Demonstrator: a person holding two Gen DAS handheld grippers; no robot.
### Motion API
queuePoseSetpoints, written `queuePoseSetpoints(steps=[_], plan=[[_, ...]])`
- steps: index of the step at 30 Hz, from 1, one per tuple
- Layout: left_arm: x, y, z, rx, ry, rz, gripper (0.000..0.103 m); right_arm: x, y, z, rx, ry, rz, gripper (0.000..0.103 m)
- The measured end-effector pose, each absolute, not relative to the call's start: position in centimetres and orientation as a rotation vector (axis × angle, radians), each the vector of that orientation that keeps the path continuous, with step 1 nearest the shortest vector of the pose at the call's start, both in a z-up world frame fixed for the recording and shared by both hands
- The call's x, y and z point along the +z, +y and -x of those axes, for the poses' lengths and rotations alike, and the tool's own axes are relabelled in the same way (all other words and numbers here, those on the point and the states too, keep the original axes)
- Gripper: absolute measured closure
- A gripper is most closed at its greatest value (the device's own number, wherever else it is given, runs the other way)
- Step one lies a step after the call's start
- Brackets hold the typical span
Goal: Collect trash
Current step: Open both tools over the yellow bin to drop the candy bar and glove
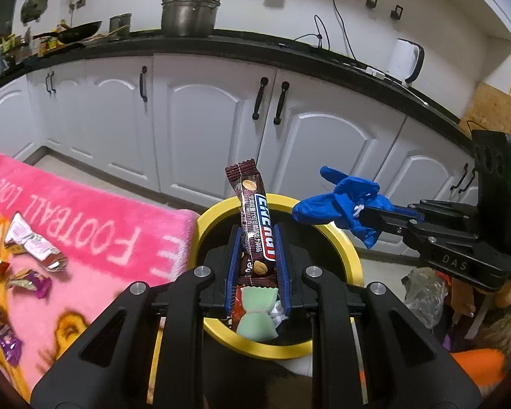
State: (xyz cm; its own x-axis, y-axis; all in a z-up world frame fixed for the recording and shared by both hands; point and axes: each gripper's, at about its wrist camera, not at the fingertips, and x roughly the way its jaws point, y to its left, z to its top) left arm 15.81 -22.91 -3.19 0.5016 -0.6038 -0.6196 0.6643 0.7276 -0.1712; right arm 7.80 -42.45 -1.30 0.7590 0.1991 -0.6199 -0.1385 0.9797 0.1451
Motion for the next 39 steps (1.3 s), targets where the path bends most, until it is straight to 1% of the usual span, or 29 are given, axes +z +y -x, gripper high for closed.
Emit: queuePoseSetpoints(steps=[16,31,33,37,38,39], plan=[[-5.2,-25.8,-17.4,-0.785,0.757,-0.112,0.089,-3.8,-43.4,-8.2,0.155,0.742,-0.101,0.092],[-7.0,-27.0,-18.8,-0.783,0.807,-0.118,0.088,-5.4,-43.3,-9.3,0.137,0.768,-0.095,0.089],[-7.1,-27.0,-18.9,-0.777,0.810,-0.120,0.085,-5.6,-43.4,-9.4,0.136,0.771,-0.098,0.089],[-7.2,-27.0,-19.0,-0.768,0.813,-0.119,0.073,-5.6,-43.7,-9.6,0.128,0.772,-0.103,0.085],[-7.2,-27.0,-19.1,-0.764,0.814,-0.119,0.068,-5.6,-43.8,-9.6,0.125,0.771,-0.104,0.081],[-7.2,-26.9,-19.1,-0.760,0.814,-0.117,0.066,-5.5,-43.8,-9.6,0.122,0.770,-0.107,0.078]])
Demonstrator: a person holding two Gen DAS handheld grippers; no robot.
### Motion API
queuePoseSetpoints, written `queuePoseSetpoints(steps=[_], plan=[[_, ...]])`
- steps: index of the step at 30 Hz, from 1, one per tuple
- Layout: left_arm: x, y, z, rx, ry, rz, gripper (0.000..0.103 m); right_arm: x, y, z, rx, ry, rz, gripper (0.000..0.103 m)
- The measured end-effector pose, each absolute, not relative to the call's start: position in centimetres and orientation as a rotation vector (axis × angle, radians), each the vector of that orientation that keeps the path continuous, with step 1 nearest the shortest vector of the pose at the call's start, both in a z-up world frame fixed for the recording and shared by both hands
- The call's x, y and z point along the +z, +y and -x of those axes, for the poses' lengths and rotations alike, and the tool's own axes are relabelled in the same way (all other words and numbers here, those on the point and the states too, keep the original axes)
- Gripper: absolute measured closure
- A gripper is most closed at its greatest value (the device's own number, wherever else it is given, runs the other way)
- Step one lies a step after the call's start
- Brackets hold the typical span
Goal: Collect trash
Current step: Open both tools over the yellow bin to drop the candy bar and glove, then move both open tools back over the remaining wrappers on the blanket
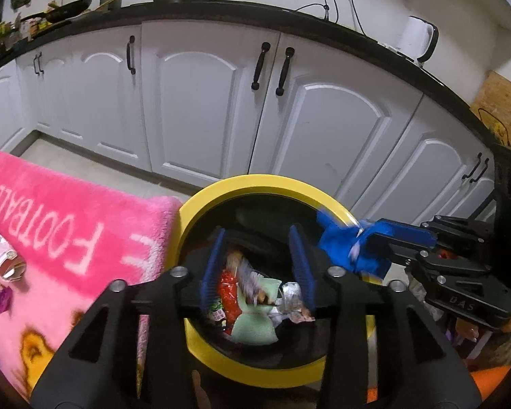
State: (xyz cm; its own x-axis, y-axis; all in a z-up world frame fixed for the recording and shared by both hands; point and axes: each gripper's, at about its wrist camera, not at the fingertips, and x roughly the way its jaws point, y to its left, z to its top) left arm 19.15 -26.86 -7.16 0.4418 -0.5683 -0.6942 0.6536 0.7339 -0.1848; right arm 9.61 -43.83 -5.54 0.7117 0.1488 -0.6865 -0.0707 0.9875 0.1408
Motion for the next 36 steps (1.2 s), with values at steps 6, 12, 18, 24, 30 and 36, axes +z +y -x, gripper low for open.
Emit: queuePoseSetpoints(steps=[6,12,18,24,30,36], plan=[[-6.9,-26.0,-19.3,-0.738,0.810,-0.108,0.053,-5.4,-44.0,-9.5,0.114,0.762,-0.112,0.070],[-6.1,-25.0,-19.2,-0.715,0.794,-0.089,0.037,-4.7,-44.2,-9.2,0.095,0.730,-0.113,0.054],[-5.1,-24.0,-18.8,-0.700,0.766,-0.073,0.021,-3.7,-44.0,-8.8,0.076,0.694,-0.107,0.040],[-4.2,-22.7,-18.5,-0.671,0.740,-0.055,0.011,-2.2,-43.4,-8.2,0.058,0.633,-0.071,0.028],[-3.1,-20.9,-18.1,-0.635,0.705,-0.031,0.011,-0.5,-42.4,-7.7,0.064,0.583,-0.048,0.025],[-1.9,-18.3,-17.8,-0.586,0.667,0.006,0.011,1.2,-40.7,-7.2,0.076,0.522,-0.035,0.016]])
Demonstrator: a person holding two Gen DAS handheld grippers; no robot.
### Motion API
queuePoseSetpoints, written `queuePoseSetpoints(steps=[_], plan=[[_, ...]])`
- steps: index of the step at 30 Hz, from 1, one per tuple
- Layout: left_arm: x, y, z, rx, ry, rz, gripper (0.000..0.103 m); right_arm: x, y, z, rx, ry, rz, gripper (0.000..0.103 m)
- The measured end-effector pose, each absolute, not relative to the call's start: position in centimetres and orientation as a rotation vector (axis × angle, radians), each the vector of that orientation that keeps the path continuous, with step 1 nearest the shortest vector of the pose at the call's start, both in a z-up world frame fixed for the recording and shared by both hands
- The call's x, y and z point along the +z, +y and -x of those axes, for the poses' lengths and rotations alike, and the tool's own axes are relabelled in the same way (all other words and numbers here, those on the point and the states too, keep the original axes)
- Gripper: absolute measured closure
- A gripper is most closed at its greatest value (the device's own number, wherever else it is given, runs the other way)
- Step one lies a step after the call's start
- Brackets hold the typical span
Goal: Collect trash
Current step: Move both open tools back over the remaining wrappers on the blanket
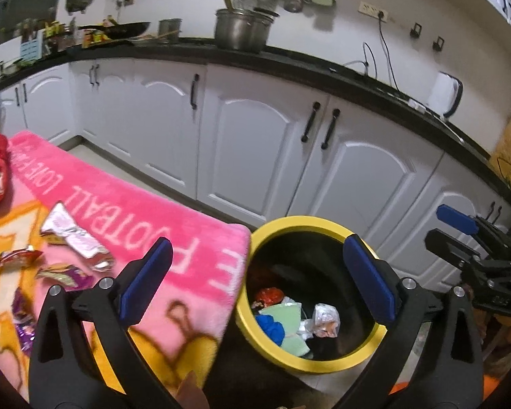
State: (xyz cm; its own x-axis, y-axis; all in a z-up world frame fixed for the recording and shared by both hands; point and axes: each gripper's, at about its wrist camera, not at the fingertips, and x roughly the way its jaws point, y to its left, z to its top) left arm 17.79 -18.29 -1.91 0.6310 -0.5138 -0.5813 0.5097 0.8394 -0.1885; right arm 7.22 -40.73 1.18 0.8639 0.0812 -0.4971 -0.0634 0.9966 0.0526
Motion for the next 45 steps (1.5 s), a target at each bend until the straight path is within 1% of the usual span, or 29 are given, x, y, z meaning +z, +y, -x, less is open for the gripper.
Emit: queuePoseSetpoints(steps=[10,29,36,45], plan=[[-0.4,-13.8,-16.9,-0.498,0.599,0.056,0.011,3.4,-37.2,-7.4,0.122,0.467,-0.012,0.016],[0.4,-5.2,-16.0,-0.327,0.541,0.103,0.011,5.0,-30.0,-9.3,0.240,0.439,0.025,0.015],[0.0,-2.2,-16.0,-0.267,0.544,0.121,0.011,5.1,-27.0,-10.4,0.299,0.442,0.038,0.015],[-1.6,1.8,-15.6,-0.192,0.576,0.136,0.011,3.8,-23.4,-12.9,0.380,0.486,0.066,0.015]])
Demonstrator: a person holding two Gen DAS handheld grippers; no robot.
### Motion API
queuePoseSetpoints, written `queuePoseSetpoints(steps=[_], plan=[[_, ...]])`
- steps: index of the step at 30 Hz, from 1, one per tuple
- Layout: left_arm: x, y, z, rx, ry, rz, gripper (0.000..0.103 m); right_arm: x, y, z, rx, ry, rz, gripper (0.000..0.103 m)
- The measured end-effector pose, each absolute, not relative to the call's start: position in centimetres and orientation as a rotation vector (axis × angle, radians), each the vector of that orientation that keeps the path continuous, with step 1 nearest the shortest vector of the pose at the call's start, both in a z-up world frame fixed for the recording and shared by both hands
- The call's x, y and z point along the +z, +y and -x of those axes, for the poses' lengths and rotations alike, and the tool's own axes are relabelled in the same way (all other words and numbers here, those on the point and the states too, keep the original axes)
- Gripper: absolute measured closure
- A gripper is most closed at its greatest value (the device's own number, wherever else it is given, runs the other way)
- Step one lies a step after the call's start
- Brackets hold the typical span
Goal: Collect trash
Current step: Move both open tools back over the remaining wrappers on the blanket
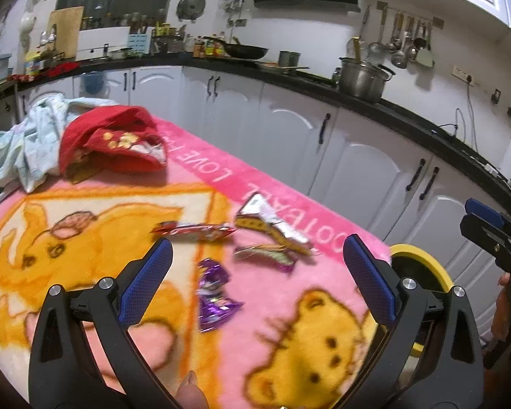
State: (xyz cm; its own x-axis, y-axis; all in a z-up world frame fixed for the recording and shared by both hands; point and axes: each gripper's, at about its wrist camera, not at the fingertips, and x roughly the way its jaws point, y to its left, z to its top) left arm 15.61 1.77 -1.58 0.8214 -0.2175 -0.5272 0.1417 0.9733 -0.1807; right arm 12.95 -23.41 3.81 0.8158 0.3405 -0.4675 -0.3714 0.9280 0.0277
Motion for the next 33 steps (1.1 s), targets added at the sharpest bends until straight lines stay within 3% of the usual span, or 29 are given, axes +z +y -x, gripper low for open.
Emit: queuePoseSetpoints(steps=[9,25,33], plan=[[-3.4,4.3,-15.9,-0.161,0.626,0.148,0.011,2.1,-20.1,-16.3,0.439,0.537,0.111,0.022],[-7.5,4.7,-17.8,-0.185,0.738,0.179,0.043,-1.3,-15.3,-23.4,0.484,0.617,0.173,0.031],[-8.9,4.0,-19.1,-0.203,0.787,0.183,0.055,-3.8,-13.5,-27.2,0.505,0.688,0.209,0.042]])
